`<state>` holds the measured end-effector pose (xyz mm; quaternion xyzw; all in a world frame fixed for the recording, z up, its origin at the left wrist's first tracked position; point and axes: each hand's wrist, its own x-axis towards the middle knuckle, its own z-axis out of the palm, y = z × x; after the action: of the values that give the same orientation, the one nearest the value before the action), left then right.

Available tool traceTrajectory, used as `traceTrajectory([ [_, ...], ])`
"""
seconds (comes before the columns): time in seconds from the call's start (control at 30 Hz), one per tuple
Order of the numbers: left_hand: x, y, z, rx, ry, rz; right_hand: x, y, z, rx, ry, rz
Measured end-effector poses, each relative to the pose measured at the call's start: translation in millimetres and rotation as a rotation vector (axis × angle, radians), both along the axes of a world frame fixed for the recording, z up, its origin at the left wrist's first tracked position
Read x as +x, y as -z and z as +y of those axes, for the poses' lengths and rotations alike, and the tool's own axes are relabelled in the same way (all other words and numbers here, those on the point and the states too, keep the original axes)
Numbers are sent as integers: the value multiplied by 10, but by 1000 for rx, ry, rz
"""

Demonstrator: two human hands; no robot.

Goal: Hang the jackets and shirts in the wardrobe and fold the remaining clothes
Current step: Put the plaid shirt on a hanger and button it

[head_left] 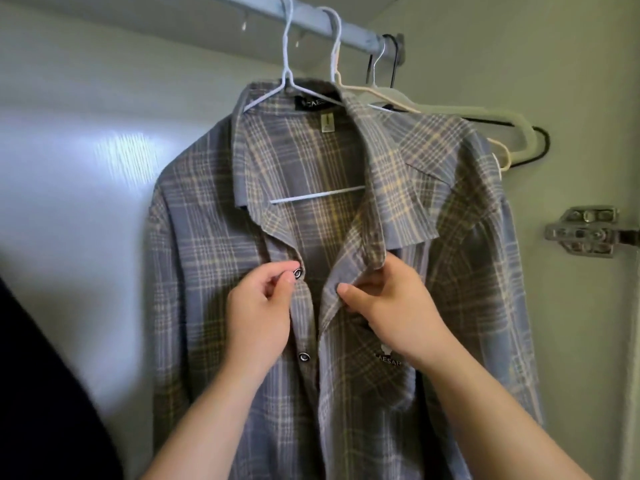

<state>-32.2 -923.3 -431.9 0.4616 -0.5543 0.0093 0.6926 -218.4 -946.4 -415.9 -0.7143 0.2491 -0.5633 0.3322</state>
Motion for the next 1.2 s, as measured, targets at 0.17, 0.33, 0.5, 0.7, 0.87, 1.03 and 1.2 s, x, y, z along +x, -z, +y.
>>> traceTrajectory([
  [0.17, 40, -22, -113, -29, -21, 86, 90, 123, -142, 110, -108, -83],
  [0.33, 98, -13, -71, -62, -251, -49, 167, 232, -198, 41, -27, -72],
  [0.5, 68, 59, 113, -285, -458, -334, 285, 394, -126, -140, 278, -8],
  [0.7, 54, 29, 157, -165, -224, -173, 425, 503, -6, -247, 337, -29],
  [0.87, 104, 66, 182, -116, -150, -134, 526, 492, 109, -40, 96, -62],
  [1.03, 205, 34, 218, -87, -122, -163, 586, 482, 212, 41, 80, -55],
  [1.2, 260, 20, 244, -77, -44, -189, 652, 316, 312, 47, 125, -205],
])
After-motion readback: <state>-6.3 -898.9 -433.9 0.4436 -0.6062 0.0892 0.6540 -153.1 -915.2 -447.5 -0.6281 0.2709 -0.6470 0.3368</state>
